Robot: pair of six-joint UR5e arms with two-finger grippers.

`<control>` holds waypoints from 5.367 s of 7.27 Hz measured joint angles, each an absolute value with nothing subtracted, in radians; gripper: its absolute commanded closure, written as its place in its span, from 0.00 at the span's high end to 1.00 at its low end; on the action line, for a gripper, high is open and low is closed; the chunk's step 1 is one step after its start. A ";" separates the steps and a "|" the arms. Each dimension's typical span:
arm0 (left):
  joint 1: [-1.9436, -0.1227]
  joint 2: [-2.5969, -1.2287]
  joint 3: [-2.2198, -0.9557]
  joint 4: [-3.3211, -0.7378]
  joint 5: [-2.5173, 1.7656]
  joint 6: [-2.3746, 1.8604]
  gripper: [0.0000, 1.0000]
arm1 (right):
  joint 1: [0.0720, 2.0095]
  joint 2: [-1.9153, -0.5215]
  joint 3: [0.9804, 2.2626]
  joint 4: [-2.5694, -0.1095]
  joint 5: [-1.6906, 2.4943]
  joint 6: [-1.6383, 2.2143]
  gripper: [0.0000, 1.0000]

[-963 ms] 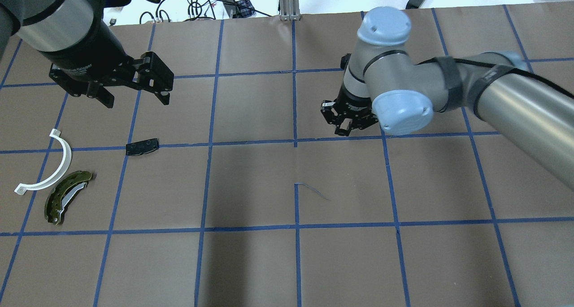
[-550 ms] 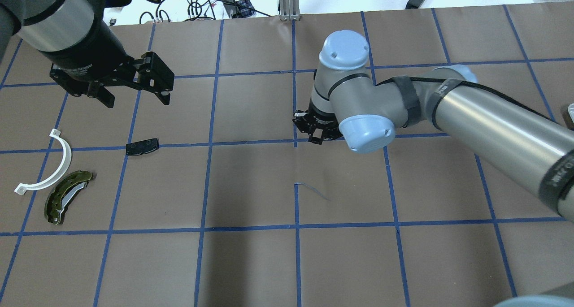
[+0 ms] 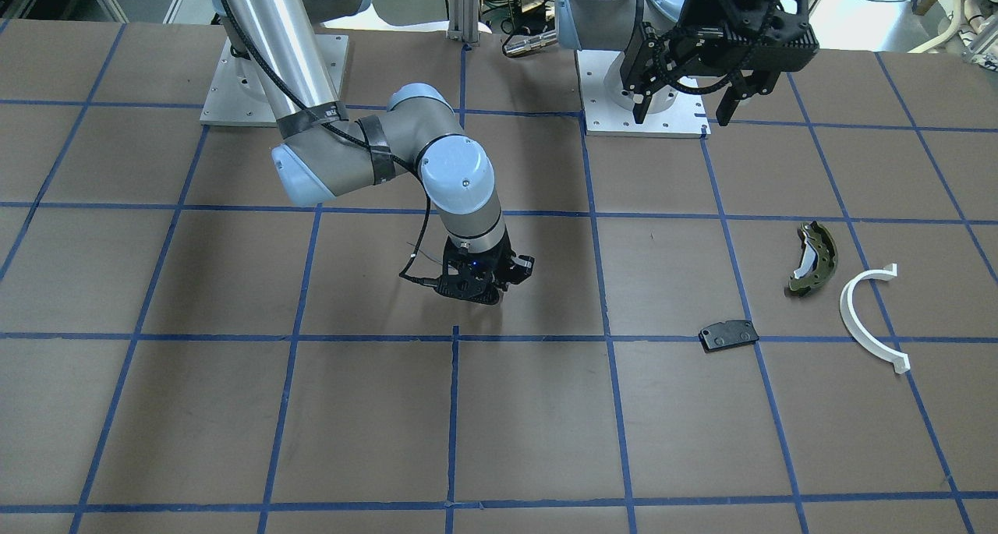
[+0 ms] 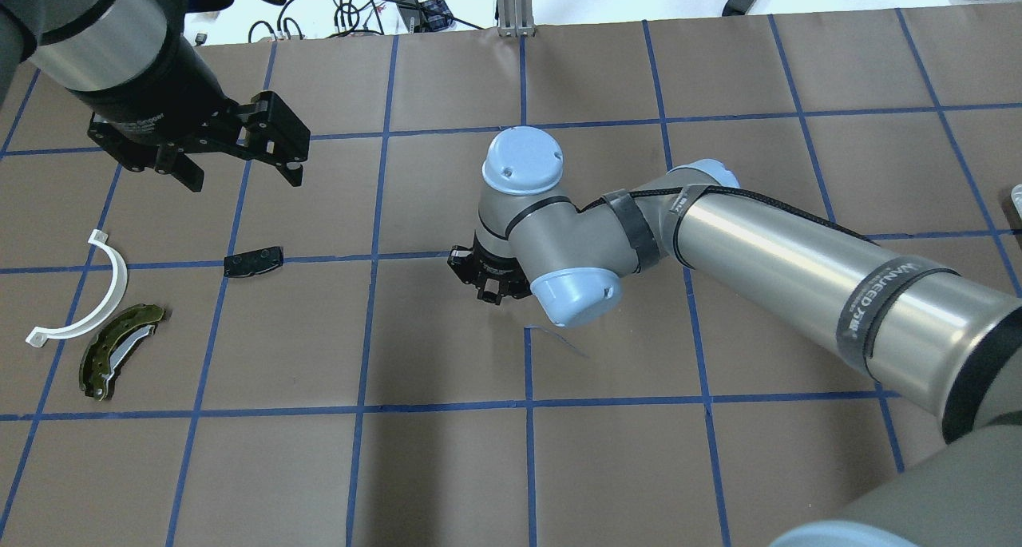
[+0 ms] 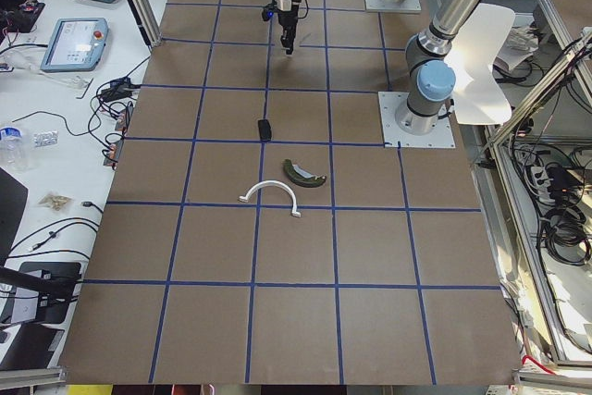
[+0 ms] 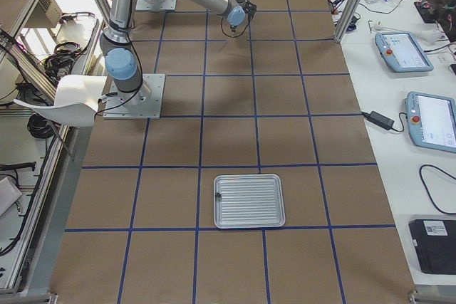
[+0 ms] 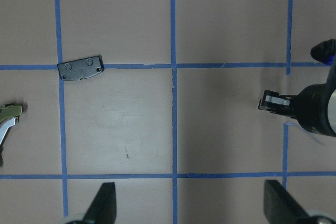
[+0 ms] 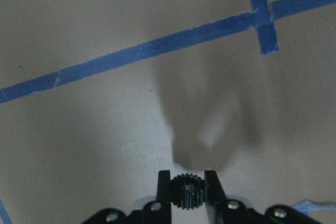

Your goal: Place bearing gear from tray to pile

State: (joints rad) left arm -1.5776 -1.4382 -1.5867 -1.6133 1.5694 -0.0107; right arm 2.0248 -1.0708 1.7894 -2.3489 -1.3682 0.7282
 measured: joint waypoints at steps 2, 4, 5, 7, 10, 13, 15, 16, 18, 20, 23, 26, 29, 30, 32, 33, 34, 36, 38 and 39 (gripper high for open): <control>-1.577 -1.437 -1.587 -1.613 1.571 -0.010 1.00 | 2.026 -1.068 1.780 -2.362 -1.379 0.727 1.00; -1.577 -1.435 -1.593 -1.614 1.565 -0.008 1.00 | 1.989 -1.093 1.780 -2.343 -1.396 0.696 1.00; -1.578 -1.444 -1.604 -1.610 1.561 -0.010 1.00 | 1.949 -1.124 1.783 -2.301 -1.400 0.648 1.00; -1.583 -1.499 -1.666 -1.536 1.556 -0.031 1.00 | 1.805 -1.226 1.785 -2.121 -1.405 0.448 1.00; -1.672 -1.594 -1.854 -1.272 1.553 -0.141 1.00 | 1.483 -1.341 1.785 -1.905 -1.430 0.054 1.00; -1.807 -1.748 -1.940 -0.998 1.552 -0.328 1.00 | 1.231 -1.352 1.774 -1.853 -1.513 -0.271 1.00; -1.879 -1.854 -1.945 -0.887 1.555 -0.415 1.00 | 1.095 -1.348 1.757 -1.840 -1.591 -0.462 1.00; -1.899 -1.896 -1.946 -0.851 1.556 -0.436 1.00 | 1.019 -1.343 1.747 -1.832 -1.630 -0.561 1.00; -1.918 -1.959 -1.947 -0.789 1.557 -0.455 1.00 | 0.885 -1.299 1.687 -1.828 -1.683 -0.727 1.00; -1.920 -1.997 -1.944 -0.732 1.563 -0.449 1.00 | 0.787 -1.212 1.604 -1.830 -1.745 -0.850 1.00; -1.920 -2.025 -1.946 -0.699 1.568 -0.447 0.13 | 0.683 -1.102 1.550 -1.879 -1.772 -0.932 1.00; -1.919 -2.029 -1.942 -0.695 1.569 -0.446 0.00 | 0.623 -1.004 1.532 -1.957 -1.801 -1.030 0.95; -1.899 -2.005 -1.935 -0.698 1.571 -0.415 0.00 | 0.608 -0.968 1.528 -1.975 -1.808 -1.041 0.85; -1.862 -1.986 -1.932 -0.702 1.568 -0.385 0.00 | 0.607 -0.961 1.528 -1.976 -1.808 -1.040 0.83; -1.765 -1.932 -1.933 -0.764 1.570 -0.251 0.00 | 0.603 -0.945 1.527 -1.985 -1.809 -1.041 0.73; -1.707 -1.889 -1.935 -0.849 1.577 -0.153 0.00 | 0.601 -0.942 1.527 -1.988 -1.809 -1.040 0.65; -1.642 -1.845 -1.938 -0.942 1.580 -0.057 0.00 | 0.600 -0.941 1.527 -1.989 -1.810 -1.039 0.55; -1.505 -1.778 -1.963 -1.075 1.611 0.137 0.00 | 0.600 -0.940 1.529 -1.989 -1.813 -1.037 0.40; -1.341 -1.728 -2.024 -1.091 1.666 0.367 0.00 | 0.600 -0.941 1.532 -1.986 -1.814 -1.032 0.40; -1.258 -1.714 -2.047 -1.087 1.673 0.474 0.00 | 0.600 -0.941 1.534 -1.984 -1.814 -1.031 0.40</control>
